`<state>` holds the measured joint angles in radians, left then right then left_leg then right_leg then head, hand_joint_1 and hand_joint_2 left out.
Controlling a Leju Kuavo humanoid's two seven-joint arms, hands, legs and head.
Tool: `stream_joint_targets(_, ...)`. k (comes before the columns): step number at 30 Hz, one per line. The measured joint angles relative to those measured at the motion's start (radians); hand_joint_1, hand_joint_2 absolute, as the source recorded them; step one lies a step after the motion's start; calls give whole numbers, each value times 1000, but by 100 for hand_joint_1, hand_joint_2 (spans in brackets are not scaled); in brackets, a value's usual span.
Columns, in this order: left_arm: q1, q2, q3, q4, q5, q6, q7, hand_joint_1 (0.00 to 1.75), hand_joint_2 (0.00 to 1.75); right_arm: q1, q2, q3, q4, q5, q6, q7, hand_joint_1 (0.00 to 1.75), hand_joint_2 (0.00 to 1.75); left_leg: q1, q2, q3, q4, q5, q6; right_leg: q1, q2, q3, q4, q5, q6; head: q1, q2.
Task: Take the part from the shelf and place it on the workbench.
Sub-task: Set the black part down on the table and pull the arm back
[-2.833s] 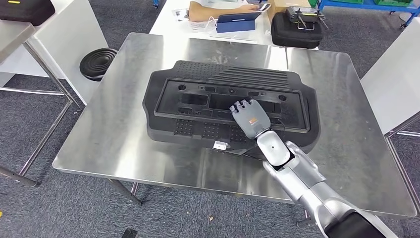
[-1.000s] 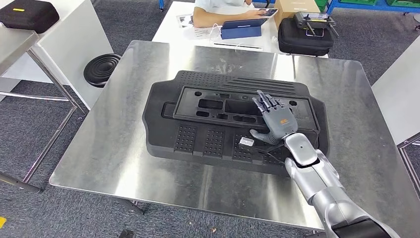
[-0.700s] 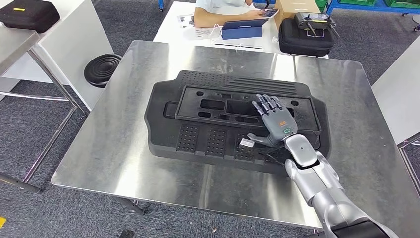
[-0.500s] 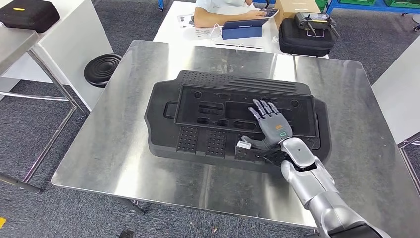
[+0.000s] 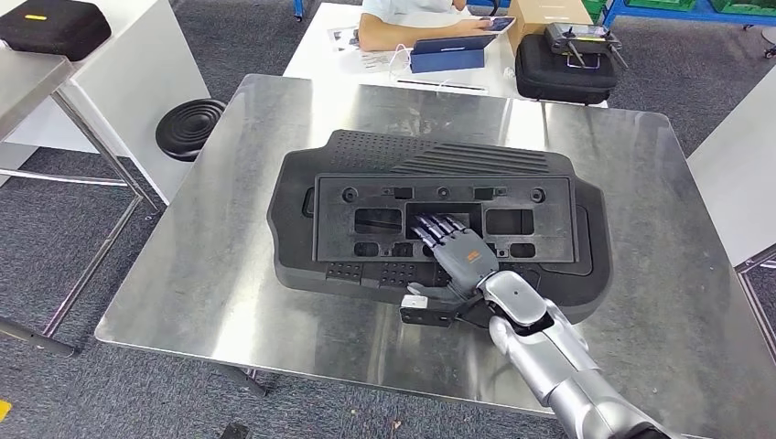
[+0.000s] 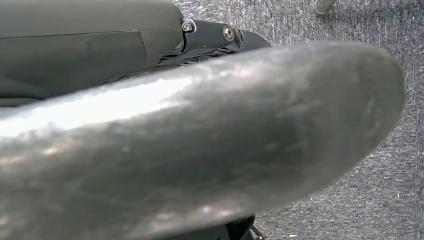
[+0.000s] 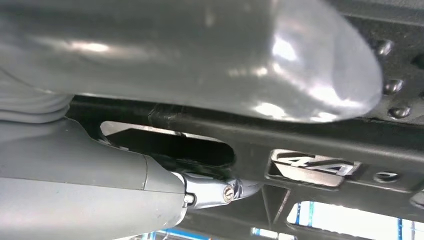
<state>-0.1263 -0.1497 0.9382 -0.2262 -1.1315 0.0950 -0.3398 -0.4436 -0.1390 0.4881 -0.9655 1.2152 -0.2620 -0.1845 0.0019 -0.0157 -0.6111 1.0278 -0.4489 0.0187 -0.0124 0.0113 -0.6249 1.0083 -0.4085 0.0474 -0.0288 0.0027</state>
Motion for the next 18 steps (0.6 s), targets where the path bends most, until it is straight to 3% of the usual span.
stream_joint_targets(11,-1,0,-7,0,3,2,6,0,0,41,12,72,-92,40,-83,22,0,0,0,0,0,0,0,0,0,1,-1,0,0,0,0,0)
stream_joint_targets(18,1,-1,-7,0,16,10,2,0,0,132,46,49,-260,-66,-231,1,0,0,0,0,-1,0,0,0,0,1,-1,0,0,0,0,0)
